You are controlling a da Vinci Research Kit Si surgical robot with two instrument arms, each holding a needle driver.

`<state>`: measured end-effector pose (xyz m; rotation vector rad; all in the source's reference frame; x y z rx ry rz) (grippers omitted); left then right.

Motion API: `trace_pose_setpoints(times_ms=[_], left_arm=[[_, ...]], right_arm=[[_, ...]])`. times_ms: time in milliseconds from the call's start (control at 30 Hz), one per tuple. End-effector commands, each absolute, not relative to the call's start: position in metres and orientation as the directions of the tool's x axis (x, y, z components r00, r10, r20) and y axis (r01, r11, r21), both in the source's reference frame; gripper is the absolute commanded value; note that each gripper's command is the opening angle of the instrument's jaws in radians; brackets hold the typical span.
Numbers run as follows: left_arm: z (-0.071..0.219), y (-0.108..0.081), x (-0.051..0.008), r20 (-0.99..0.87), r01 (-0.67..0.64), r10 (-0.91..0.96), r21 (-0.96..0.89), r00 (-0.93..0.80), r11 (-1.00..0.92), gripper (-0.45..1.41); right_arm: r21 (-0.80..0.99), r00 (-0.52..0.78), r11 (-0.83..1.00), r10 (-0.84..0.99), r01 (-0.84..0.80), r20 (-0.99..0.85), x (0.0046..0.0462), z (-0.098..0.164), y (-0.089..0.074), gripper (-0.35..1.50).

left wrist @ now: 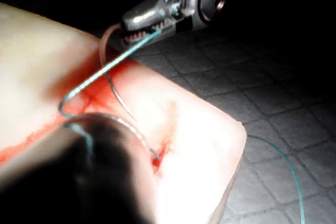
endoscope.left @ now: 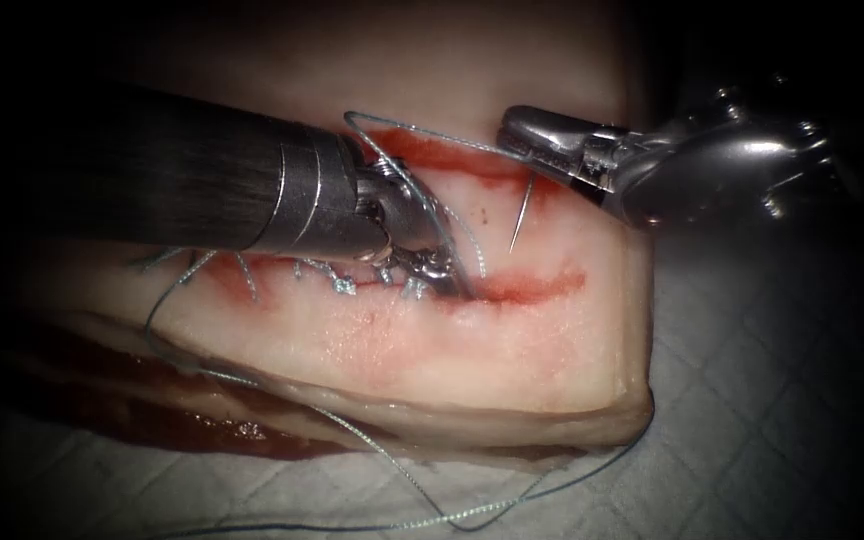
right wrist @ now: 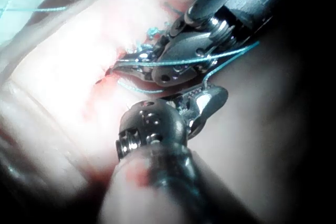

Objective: Wound Closure
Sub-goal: Insert the needle into the bottom of the tissue using the right tool

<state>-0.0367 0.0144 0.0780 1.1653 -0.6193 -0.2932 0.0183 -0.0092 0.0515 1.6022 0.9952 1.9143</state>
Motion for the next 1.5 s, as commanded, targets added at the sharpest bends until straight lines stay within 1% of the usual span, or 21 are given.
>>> trace_pose_setpoints(times_ms=[33,300,333,433,900,1500], left_arm=[[0.0784,0.0147,-0.0372,0.302,-0.097,-0.521,0.918,0.798,0.383,-0.45],[0.0784,0.0147,-0.0372,0.298,-0.095,-0.521,0.920,0.800,0.380,-0.45],[0.0784,0.0146,-0.0372,0.298,-0.096,-0.520,0.920,0.800,0.380,-0.45],[0.0784,0.0146,-0.0372,0.298,-0.096,-0.520,0.920,0.800,0.380,-0.45],[0.0784,0.0146,-0.0371,0.289,-0.088,-0.523,0.923,0.801,0.375,-0.45],[0.0783,0.0146,-0.0371,0.287,-0.088,-0.523,0.924,0.803,0.372,-0.45]], right_arm=[[0.753,-0.221,-0.647,0.722,0.118,0.655,0.0192,0.0518,-0.0088,-0.35],[0.661,-0.205,-0.737,0.631,0.145,0.748,0.0195,0.0515,-0.0094,-0.35],[0.621,-0.198,-0.770,0.593,0.145,0.781,0.0195,0.0515,-0.0096,-0.35],[0.599,-0.196,-0.791,0.572,0.125,0.796,0.0195,0.0516,-0.0098,-0.35],[0.607,-0.193,-0.784,0.581,0.130,0.791,0.0213,0.0530,-0.0103,-0.35],[0.636,-0.194,-0.763,0.610,0.120,0.768,0.0211,0.0531,-0.0103,-0.35]])
